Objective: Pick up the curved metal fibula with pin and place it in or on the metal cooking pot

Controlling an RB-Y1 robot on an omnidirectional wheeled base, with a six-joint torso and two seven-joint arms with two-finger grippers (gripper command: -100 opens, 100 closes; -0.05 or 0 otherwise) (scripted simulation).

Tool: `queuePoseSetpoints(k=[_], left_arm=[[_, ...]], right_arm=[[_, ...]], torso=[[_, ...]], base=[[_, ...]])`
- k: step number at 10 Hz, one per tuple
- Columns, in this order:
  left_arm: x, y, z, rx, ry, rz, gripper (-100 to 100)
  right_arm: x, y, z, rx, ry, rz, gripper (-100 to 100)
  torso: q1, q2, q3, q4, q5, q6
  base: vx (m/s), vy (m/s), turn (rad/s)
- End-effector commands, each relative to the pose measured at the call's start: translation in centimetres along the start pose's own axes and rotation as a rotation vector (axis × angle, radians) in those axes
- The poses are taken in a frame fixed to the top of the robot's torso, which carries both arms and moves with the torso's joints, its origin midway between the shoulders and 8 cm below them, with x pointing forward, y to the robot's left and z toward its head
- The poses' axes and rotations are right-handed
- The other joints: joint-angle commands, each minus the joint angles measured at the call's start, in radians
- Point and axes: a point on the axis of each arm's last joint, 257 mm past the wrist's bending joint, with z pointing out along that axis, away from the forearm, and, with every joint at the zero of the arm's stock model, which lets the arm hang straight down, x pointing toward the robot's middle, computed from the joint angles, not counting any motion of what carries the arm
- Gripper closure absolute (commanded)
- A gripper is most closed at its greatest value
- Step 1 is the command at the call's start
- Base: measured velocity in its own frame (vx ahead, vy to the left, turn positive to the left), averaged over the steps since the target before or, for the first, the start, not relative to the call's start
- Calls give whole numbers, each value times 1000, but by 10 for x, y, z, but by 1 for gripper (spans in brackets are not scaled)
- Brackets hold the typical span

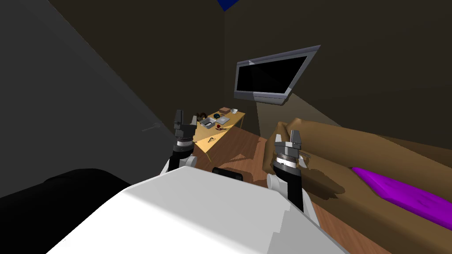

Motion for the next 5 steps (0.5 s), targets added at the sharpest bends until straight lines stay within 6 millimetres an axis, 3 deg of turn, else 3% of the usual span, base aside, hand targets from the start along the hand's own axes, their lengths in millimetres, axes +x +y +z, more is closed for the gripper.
queuePoseSetpoints(k=[1, 5], left_arm=[[3, 18, -4, -38, 30, -15, -100], [1, 59, -15, -127, 53, -55, -100]], right_arm=[[0, 0, 0, 0, 0, 0, 0], [0, 0, 0, 0, 0, 0, 0]], torso=[[0, 0, 0, 0, 0, 0], [1, -2, -1, -1, 0, 0]], base=[[16, 6, -18], [29, 12, -20]])
